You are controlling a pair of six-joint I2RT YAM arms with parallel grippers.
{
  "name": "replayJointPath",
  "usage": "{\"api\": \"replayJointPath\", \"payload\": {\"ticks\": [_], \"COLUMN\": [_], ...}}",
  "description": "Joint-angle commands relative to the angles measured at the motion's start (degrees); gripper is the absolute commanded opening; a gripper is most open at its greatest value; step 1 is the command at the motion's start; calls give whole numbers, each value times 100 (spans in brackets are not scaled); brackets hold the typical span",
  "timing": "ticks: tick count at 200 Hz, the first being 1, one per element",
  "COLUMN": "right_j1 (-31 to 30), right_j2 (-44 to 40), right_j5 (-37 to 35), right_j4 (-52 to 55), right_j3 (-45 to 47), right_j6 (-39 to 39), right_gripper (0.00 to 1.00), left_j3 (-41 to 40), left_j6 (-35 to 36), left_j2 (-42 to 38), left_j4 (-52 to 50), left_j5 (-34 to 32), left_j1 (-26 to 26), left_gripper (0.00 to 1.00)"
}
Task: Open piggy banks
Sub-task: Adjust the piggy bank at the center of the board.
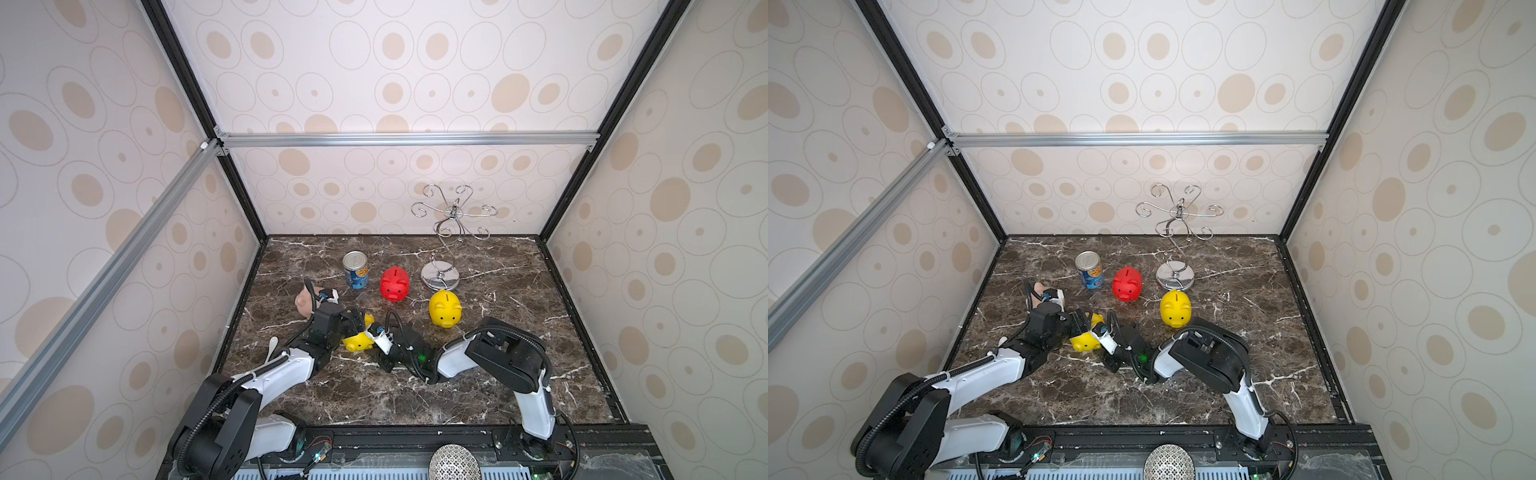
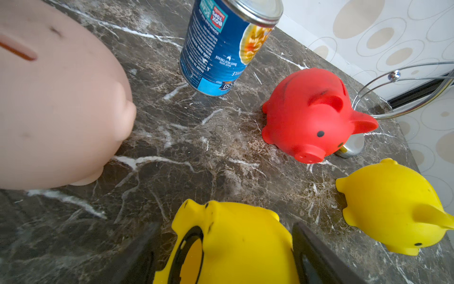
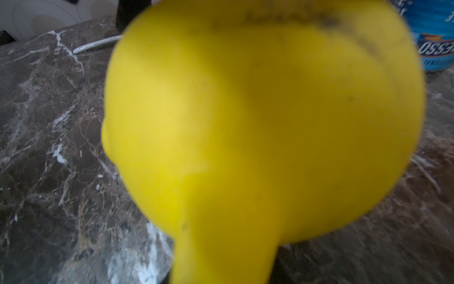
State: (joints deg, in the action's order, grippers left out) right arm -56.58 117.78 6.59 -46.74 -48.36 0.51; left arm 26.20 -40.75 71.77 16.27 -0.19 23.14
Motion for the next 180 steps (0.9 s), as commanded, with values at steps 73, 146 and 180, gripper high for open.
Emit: {"api": "replayJointPath", "payload": {"ticks": [73,146,180], "right_j1": [2,-2,-2], "right_j2": [119,-53,-136], "right_j5": [-52,-33,-9], "right_j4": [-66,12,126], "right_j3": [-7,51,52], "right_j6": [-276,-433,-499], "right_gripper": [18,17,16], "left_j3": [518,562,292], "left_j6": [150,56,3], "left_j2": [-494,-1323,-1498], "left_j4": [-906,-2410,-2619], "left_j5": [-173,-1459,-1773], "left_j1": [-17,-41,-62], "left_gripper": [99,88,80]}}
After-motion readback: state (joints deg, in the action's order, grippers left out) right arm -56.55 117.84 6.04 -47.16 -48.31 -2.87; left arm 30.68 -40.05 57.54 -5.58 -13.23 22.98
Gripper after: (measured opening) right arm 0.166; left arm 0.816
